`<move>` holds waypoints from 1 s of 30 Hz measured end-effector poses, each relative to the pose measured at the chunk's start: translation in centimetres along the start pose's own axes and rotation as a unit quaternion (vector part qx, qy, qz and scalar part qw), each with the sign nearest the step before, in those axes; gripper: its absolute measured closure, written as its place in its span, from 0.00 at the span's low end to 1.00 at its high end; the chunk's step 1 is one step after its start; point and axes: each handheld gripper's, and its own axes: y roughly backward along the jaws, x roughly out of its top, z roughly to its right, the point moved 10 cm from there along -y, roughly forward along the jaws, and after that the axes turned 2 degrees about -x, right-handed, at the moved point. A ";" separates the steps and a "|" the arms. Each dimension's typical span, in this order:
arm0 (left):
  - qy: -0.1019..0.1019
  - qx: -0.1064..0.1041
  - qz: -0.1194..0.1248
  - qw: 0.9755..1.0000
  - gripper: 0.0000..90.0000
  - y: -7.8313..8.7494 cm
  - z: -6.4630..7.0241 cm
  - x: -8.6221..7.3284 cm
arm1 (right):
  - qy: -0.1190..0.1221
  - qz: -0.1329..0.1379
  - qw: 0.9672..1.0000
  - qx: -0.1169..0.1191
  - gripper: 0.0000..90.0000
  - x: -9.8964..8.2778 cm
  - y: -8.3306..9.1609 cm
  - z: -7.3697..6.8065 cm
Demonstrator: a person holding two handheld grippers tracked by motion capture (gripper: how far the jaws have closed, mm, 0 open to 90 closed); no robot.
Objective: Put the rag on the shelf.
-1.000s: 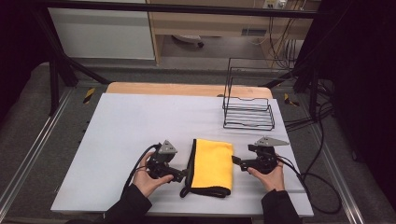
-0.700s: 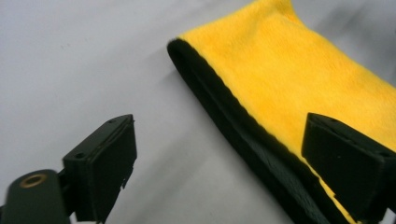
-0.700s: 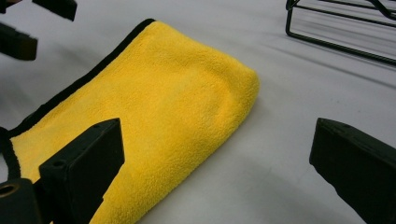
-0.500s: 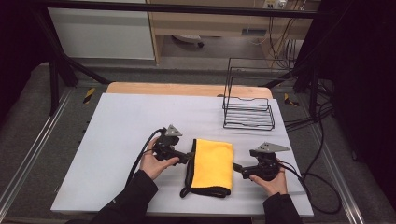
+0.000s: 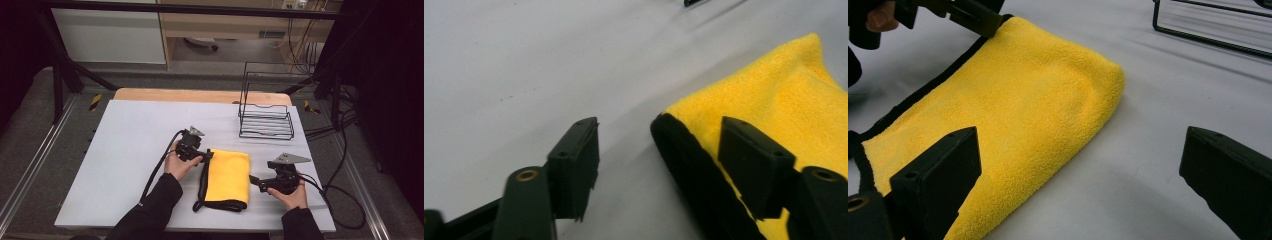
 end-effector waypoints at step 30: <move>0.018 -0.028 -0.035 0.999 0.73 -2.9 1.2 -0.4 | -0.030 0.008 0.999 -0.016 0.23 2.3 -2.2 1.0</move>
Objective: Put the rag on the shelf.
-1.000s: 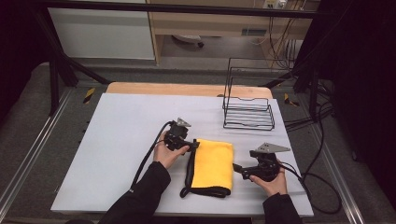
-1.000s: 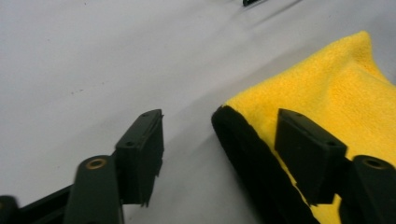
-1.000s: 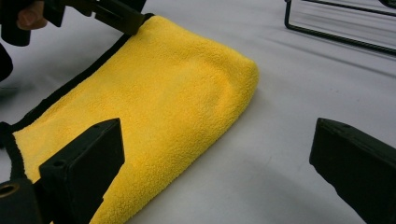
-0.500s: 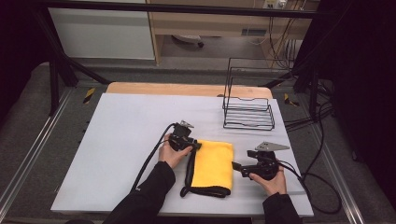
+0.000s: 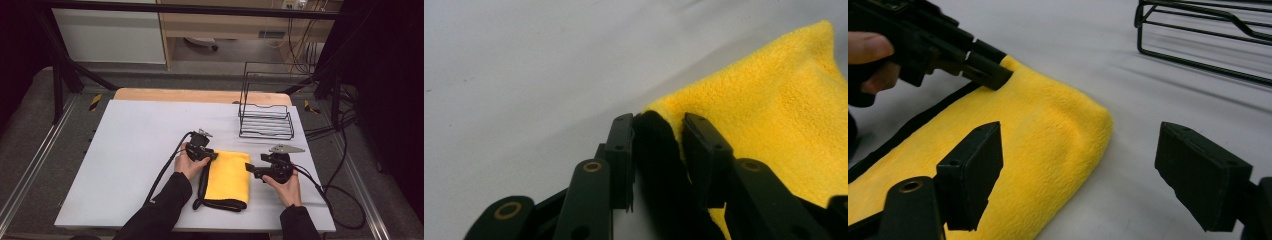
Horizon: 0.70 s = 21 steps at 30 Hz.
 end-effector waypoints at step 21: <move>0.006 -0.016 -0.004 1.000 0.84 0.0 0.2 -0.1 | -0.042 -0.061 0.997 -0.015 0.69 -0.7 -4.7 1.5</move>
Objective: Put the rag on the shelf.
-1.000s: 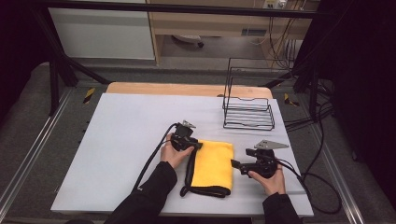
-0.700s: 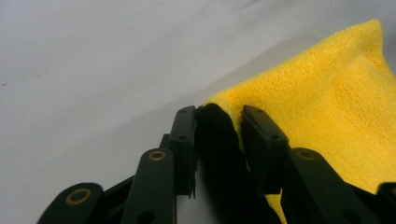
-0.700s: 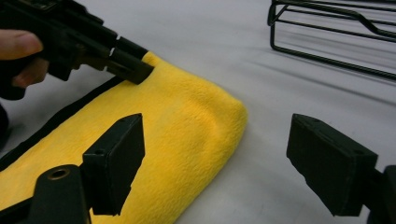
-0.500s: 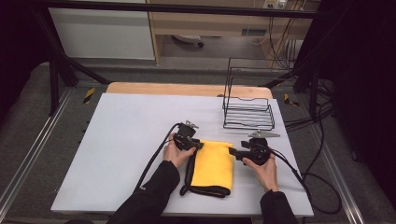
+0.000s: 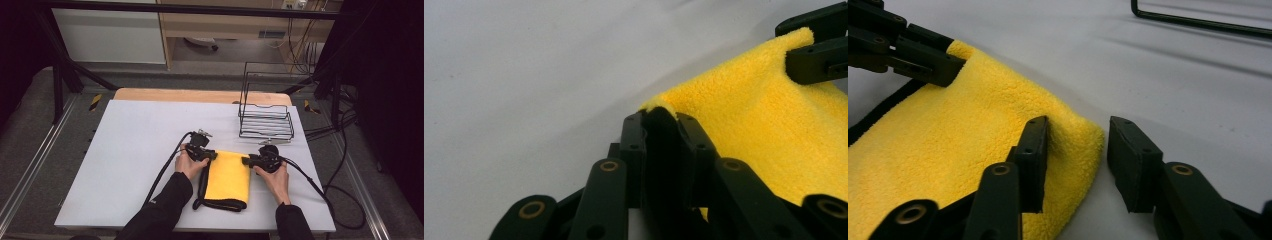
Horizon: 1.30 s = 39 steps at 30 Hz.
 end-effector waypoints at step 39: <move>-0.019 -0.003 0.166 0.986 0.90 7.4 1.7 1.1 | 0.039 0.123 0.991 0.038 0.92 4.0 4.6 -4.2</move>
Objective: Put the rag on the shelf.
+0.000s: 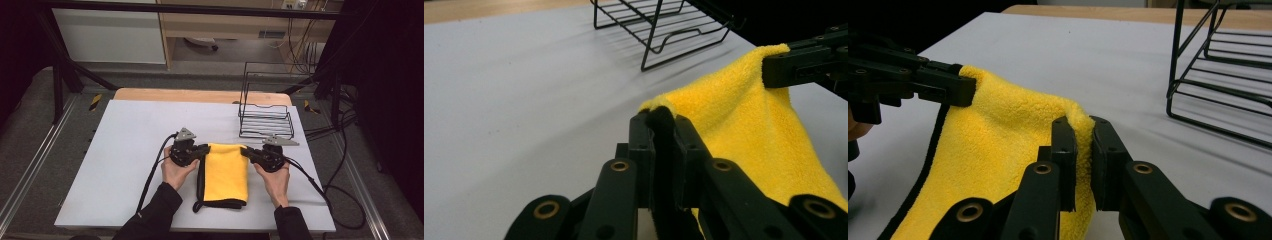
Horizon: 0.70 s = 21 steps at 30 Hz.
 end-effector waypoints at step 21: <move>-0.019 0.003 0.112 0.994 0.90 4.8 2.6 4.1 | 0.060 0.106 0.993 0.000 0.92 5.0 3.9 -3.3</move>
